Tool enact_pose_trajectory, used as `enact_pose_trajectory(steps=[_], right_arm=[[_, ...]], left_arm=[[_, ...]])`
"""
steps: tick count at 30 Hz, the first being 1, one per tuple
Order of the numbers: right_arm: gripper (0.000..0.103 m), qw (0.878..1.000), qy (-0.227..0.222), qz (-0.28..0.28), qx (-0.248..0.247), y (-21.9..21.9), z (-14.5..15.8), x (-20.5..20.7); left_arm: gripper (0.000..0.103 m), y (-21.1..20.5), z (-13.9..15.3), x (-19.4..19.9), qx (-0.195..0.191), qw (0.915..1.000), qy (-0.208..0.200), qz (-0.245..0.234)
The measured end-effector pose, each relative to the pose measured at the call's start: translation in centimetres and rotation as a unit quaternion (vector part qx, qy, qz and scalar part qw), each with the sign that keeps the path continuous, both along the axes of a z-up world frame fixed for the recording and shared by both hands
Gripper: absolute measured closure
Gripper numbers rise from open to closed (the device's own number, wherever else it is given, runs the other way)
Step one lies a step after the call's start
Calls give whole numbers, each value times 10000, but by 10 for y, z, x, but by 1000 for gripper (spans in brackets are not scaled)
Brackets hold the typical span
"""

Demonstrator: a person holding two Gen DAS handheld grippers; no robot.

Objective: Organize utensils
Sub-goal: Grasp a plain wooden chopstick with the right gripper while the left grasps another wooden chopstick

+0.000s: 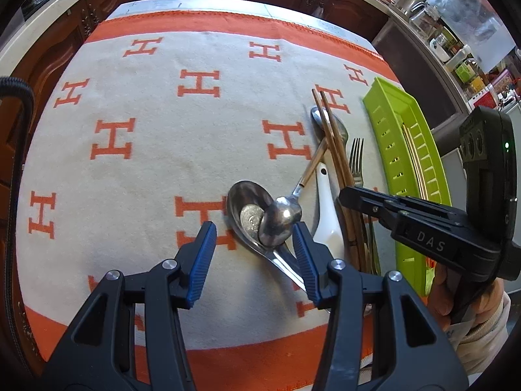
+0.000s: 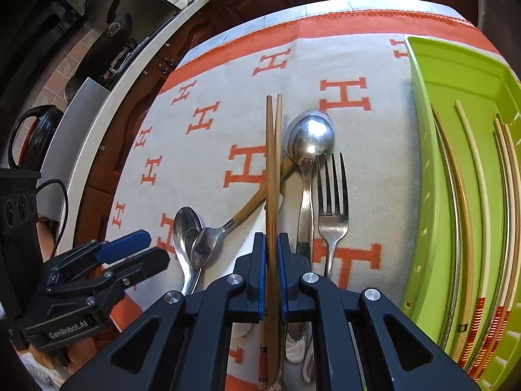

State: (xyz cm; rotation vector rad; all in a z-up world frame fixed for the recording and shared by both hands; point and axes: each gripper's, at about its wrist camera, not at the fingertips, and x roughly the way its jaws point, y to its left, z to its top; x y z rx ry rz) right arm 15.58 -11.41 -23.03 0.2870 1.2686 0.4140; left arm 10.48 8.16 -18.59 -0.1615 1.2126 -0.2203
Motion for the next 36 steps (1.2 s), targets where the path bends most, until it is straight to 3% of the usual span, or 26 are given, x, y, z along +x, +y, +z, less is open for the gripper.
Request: enact_pose_trajectory(steps=[18,27,31,36], right_arm=[[96,9997,-163,-64,174,-3,9,-5],[96,9984,-314,-265,376,-30,28,-18],[96,9974,-343,-414,485,-47,33,-25],[96,9961,-392,-595,528,-69,38,-35]], left_arm=[[58,-10,-2,5,9,9999,85,-124],[58,-43,1,41,-621,9971,210,-398],[71,-55,-9,63,-919,9938,527,-331],[79,-62,-22,82,-1034,9912,819,-115]])
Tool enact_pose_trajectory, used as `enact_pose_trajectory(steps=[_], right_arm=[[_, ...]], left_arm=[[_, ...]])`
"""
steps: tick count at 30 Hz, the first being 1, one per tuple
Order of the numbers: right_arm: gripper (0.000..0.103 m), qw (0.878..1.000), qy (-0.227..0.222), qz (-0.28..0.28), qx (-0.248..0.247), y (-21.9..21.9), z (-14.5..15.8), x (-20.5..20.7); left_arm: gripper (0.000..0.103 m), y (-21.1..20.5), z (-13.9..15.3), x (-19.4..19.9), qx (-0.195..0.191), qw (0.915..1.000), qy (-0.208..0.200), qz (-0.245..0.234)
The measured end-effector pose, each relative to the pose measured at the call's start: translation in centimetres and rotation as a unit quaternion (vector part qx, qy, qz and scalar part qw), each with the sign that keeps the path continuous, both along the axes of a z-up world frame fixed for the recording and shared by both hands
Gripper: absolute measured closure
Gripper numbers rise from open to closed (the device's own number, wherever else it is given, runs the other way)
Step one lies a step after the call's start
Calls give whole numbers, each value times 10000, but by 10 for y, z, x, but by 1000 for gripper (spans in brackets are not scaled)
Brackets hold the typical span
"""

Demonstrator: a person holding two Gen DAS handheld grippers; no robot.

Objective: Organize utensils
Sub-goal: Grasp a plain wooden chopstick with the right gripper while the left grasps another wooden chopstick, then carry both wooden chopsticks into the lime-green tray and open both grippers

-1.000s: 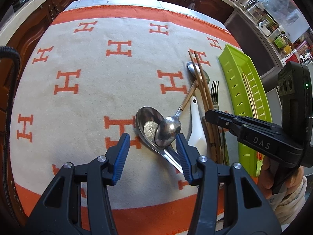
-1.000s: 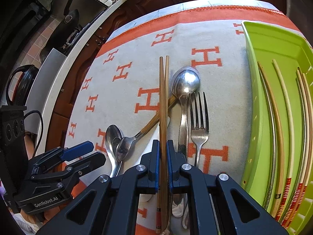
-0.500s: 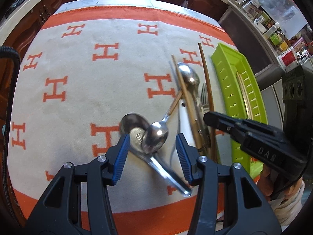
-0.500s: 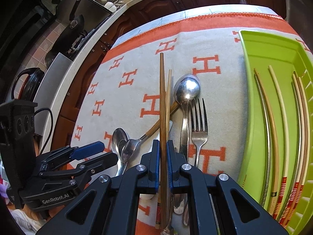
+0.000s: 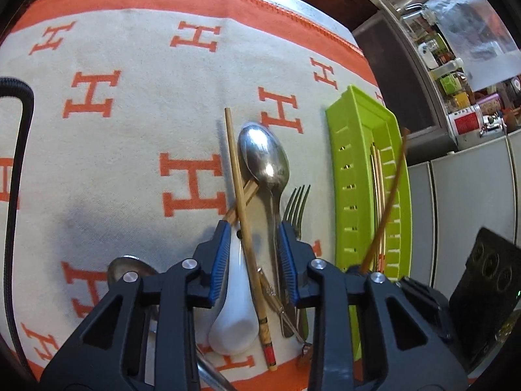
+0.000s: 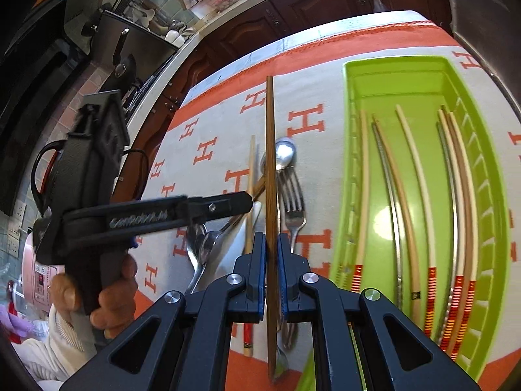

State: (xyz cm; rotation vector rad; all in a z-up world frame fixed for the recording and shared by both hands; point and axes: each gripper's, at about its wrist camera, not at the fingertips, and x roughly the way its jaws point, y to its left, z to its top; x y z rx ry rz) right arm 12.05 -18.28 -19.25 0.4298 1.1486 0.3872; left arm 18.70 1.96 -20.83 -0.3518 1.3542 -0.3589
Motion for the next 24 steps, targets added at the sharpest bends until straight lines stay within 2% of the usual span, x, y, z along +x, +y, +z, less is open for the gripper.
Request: enact_pose_trajectory(steps=[3,13,17,24], right_arm=[[97,10000,-22,-74,54,-11,2,-6],[97,9995,-122,-167,236,-32,8,-17],[97,9994,-131,-183,269,-35,8,-19],[97,9992,-139,-239,299,-40,9,-23]], left_arm=[[84,-4,-3,5,29,10000,25,37],[85,-29,-7,9,340,9994,-56,-43],[98,-33,-5,7,431,9989,-149,-55],[98,-41,-4,4,473,9983,-296,-180]])
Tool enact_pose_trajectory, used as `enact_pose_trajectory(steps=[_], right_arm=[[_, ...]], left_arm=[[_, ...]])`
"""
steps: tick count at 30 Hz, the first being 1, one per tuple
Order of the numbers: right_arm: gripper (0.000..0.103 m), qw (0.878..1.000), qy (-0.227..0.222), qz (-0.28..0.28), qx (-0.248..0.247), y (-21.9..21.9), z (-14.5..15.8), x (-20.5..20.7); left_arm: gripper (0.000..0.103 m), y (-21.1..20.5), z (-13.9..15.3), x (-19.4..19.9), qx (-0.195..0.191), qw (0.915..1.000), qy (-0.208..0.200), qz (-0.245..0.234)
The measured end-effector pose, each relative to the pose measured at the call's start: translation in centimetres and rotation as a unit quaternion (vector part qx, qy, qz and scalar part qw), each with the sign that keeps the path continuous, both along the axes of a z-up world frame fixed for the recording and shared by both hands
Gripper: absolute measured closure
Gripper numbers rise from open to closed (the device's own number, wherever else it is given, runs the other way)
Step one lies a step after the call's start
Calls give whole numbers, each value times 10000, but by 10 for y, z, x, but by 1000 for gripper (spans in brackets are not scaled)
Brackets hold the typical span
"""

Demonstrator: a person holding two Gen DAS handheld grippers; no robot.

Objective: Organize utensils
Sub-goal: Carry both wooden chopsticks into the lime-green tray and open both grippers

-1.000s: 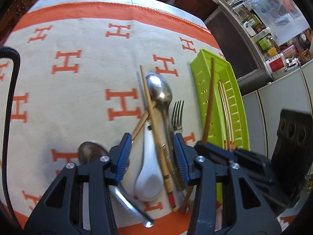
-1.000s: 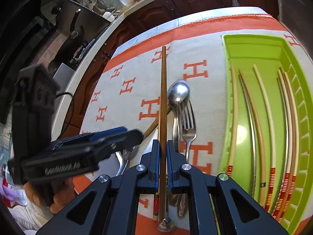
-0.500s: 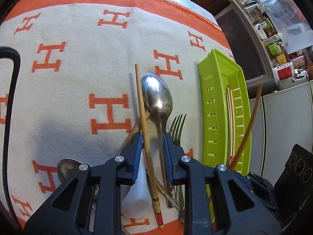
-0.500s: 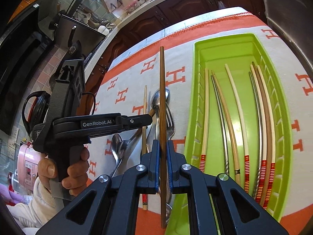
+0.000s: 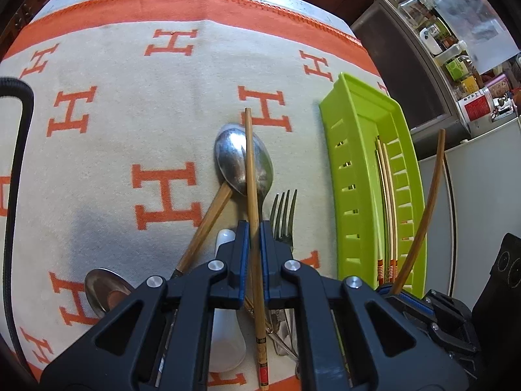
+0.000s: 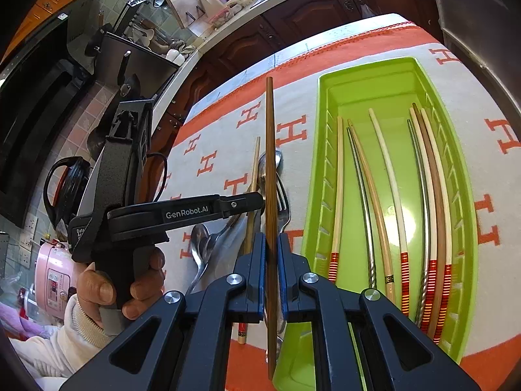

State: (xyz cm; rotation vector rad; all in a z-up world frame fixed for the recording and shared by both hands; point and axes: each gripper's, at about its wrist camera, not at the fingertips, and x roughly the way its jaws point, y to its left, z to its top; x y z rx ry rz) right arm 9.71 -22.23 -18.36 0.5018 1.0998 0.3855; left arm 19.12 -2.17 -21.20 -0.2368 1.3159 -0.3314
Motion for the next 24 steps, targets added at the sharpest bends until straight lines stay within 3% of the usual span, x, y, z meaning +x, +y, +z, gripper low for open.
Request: enact_pose_trajectory(steps=[11,19,24], right_arm=[[97,9999,-99,-79,82,-5,11,-10],[97,9991,-221,-218,299,-23,34,-23],[96,9982,-361,-438,173,-44,56,-31]], left_arm=[[99,-4,6,-15,24,9998,-137,-146],[99,-4,52,-38,-368,9985,-319,-245],[99,-15,85,-46,-690,9957,-542,-303]])
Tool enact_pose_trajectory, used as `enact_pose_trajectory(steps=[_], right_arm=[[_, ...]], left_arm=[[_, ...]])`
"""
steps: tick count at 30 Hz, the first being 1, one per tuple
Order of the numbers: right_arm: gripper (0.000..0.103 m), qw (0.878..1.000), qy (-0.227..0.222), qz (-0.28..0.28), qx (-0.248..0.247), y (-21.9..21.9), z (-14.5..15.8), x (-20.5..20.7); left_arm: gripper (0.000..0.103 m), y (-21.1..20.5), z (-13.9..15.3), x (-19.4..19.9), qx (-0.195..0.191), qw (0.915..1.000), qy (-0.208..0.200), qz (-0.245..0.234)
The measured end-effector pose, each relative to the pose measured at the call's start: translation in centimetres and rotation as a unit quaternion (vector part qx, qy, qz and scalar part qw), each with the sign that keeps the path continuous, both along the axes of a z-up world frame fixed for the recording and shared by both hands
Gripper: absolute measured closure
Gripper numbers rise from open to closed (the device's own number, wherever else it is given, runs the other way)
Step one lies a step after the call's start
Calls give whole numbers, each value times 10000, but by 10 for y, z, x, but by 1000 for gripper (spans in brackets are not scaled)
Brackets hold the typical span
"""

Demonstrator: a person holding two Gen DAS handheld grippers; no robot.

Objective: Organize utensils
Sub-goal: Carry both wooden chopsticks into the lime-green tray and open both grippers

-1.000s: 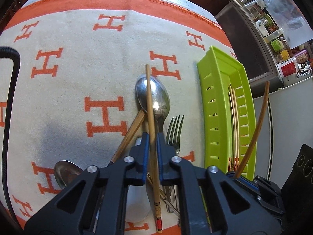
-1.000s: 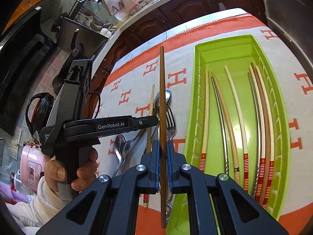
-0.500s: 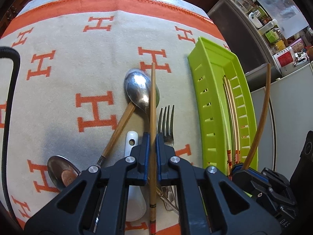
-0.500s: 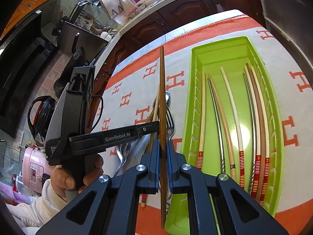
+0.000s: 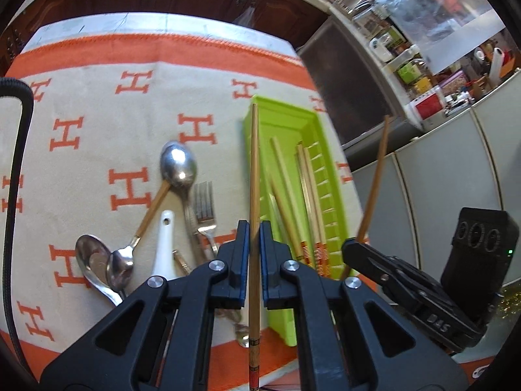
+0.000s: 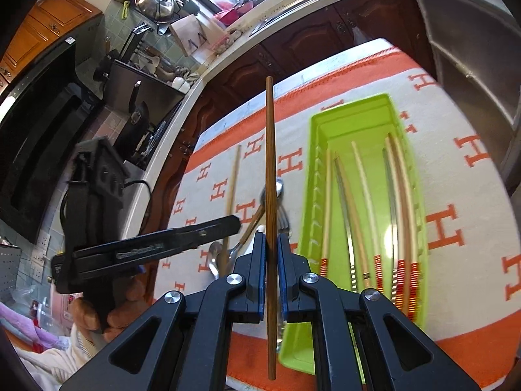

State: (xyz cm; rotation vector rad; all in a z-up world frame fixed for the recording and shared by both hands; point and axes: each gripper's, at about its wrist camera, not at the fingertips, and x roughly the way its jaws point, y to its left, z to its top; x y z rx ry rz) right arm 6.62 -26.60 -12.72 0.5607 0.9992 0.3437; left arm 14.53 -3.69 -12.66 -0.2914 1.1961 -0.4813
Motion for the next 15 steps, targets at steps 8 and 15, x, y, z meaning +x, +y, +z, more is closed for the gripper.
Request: enact_pose_trajectory(steps=[8,15], right_arm=[[96,9975,-23,-402,-585,-30,15,0],[96,9935,198,-489,-1004,-39,-3,18]], left_arm=[[99,-46,15,9,-135,9998,-152,-80],[99,-75,-10,22,66,9999,-55,-122]])
